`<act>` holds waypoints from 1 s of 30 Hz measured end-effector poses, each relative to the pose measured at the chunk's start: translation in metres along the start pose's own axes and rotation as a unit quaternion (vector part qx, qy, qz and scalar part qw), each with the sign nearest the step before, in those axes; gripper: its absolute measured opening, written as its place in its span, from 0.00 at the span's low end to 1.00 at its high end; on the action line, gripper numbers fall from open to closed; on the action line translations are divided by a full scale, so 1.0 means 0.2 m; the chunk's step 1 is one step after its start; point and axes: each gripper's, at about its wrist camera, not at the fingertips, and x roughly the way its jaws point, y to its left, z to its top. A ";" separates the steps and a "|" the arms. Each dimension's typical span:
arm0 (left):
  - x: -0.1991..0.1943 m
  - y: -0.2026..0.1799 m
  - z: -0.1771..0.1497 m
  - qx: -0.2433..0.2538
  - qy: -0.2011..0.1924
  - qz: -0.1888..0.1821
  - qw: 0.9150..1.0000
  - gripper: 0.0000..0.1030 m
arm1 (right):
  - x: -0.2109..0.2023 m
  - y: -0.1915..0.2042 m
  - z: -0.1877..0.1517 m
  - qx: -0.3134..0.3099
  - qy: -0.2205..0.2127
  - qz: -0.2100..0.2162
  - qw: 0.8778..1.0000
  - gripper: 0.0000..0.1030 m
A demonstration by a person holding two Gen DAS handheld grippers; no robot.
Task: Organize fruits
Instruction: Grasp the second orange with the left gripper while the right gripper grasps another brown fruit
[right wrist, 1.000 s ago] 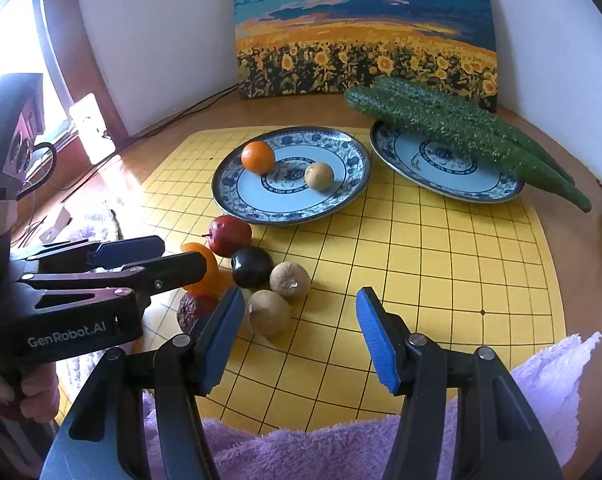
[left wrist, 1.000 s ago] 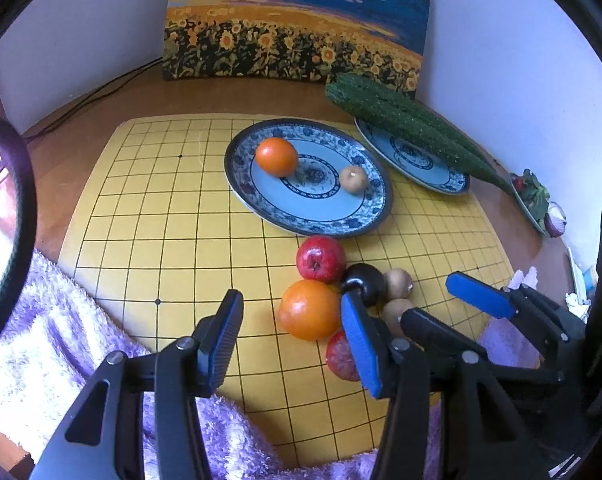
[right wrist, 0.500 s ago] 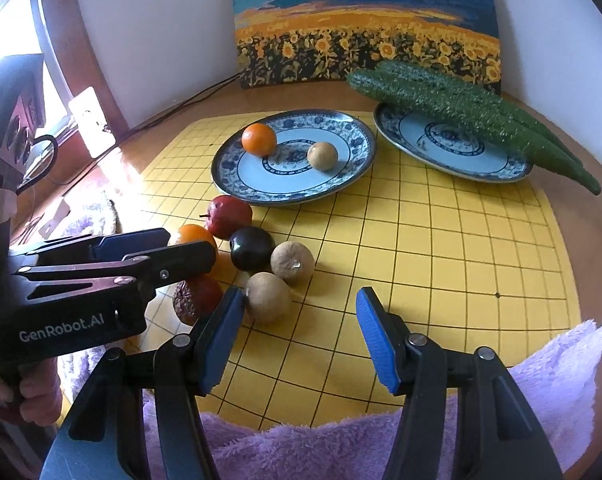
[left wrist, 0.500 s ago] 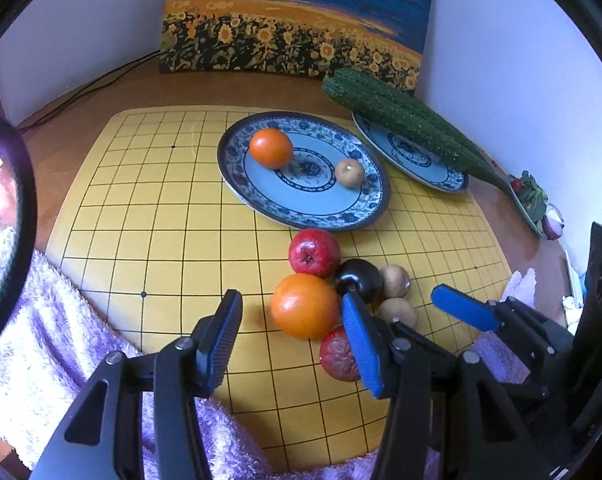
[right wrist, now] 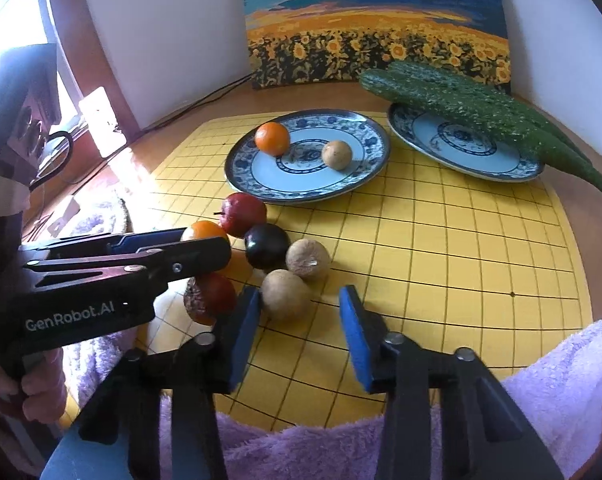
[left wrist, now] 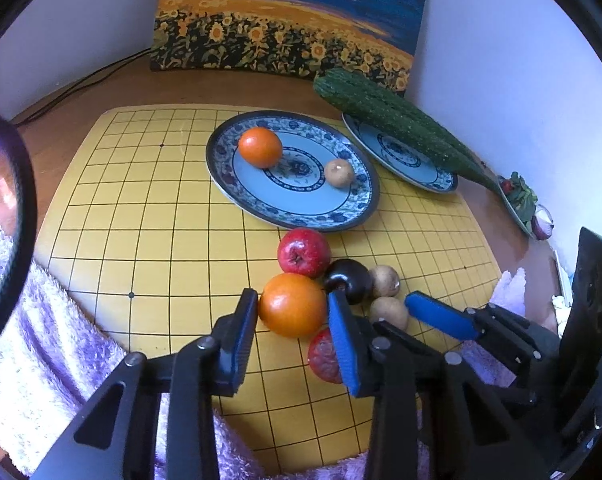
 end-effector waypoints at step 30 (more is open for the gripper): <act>-0.09 0.05 -0.01 -0.011 -0.022 0.002 1.000 0.36 | -0.07 -0.01 0.01 0.007 -0.027 0.002 1.000 0.26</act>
